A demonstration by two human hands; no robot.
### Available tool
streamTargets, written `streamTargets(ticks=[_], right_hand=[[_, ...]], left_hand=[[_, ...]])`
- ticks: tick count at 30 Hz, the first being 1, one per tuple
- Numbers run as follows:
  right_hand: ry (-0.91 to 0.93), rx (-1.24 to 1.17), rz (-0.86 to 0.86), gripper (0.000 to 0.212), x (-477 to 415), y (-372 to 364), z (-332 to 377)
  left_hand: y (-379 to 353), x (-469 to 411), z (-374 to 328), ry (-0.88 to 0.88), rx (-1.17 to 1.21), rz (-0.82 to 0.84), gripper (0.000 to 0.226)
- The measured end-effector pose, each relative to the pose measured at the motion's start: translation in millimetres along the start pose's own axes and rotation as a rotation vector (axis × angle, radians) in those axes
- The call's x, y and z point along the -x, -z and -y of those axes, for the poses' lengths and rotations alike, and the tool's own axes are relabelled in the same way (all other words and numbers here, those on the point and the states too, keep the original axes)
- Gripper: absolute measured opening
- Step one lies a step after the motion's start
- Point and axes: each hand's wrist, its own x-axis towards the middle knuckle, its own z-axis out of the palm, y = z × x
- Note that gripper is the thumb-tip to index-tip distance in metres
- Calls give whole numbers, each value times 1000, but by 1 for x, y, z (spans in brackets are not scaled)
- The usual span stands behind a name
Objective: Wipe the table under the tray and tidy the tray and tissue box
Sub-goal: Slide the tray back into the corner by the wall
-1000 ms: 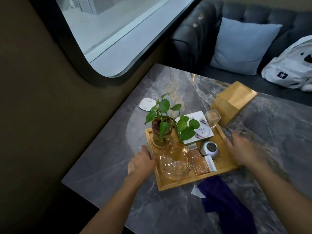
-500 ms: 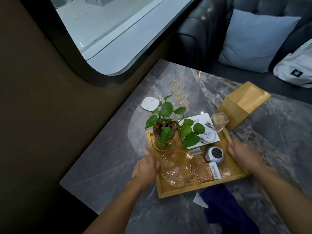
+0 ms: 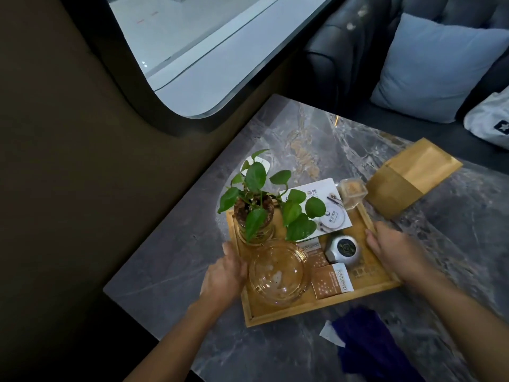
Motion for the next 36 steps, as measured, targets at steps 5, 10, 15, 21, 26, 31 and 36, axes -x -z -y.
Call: streamTargets(ticks=[5,10,15,21,26,31,36], right_hand=[[159,81,0,23,-19,-1,40],[356,157,2,21,-33,-9,87],[533,351,-7,32,-45,-21,137],[647,324,136,27,-52,-29,190],[708,362,131,28,-65,-35,212],[714,386,158,29,-76,-39,219],[661,303,221,31,-78,-39,215]], left_hand=[[18,19,29,24,73,-69,27],[23,45,57,196,125,-162,34],[20,75,82,396,186,-224,29],[15,100,106,533,280,-305,28],[9,103,110,582,381,-327,19],[8,101,105,613,433,-352,18],[14,102,105,619,428,-319,22]])
